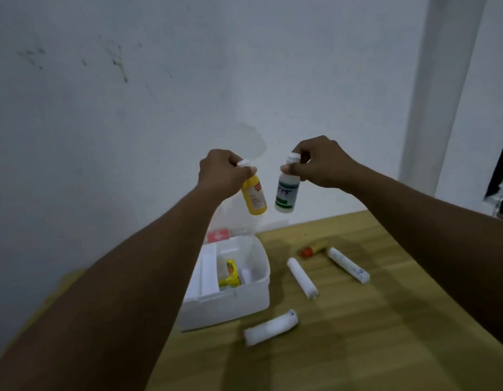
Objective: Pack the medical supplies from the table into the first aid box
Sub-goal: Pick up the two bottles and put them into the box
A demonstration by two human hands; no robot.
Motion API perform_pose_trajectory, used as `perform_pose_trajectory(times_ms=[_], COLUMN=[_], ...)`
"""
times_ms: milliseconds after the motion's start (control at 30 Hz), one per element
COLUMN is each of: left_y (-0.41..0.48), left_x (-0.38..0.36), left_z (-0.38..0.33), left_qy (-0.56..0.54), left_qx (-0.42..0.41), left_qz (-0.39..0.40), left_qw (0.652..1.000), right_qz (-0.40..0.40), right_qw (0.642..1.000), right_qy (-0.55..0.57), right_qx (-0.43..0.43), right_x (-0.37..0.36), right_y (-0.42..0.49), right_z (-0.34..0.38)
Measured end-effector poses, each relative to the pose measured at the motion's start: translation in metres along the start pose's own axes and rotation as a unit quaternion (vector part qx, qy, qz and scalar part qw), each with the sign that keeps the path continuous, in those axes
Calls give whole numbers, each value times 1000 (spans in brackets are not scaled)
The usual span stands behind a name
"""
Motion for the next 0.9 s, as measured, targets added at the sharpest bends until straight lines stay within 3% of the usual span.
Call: perform_pose_trajectory(times_ms=[167,467,900], left_y=[-24,-33,-38], left_x=[22,-19,-61], left_z=[50,92,117], left_qy=[-21,-14,115], left_qx=[29,22,-10], left_qz=[21,122,233], left_qw=[999,992,966], right_qz=[61,151,166], right_qw=[998,988,986], right_qy=[31,-9,-34], right_qx=[6,11,9], right_x=[-64,-148,-179], right_y=[-20,-41,-55], right_z=[28,12,-4])
Point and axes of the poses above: each hand's wrist, its own y-axis towards the middle knuckle, its own x-axis out of the back of the hand, z = x × y, the point moved 10 cm from there along y, towards the middle knuckle, and after that the axes turned 3 degrees about z, right-handed, at the moved point
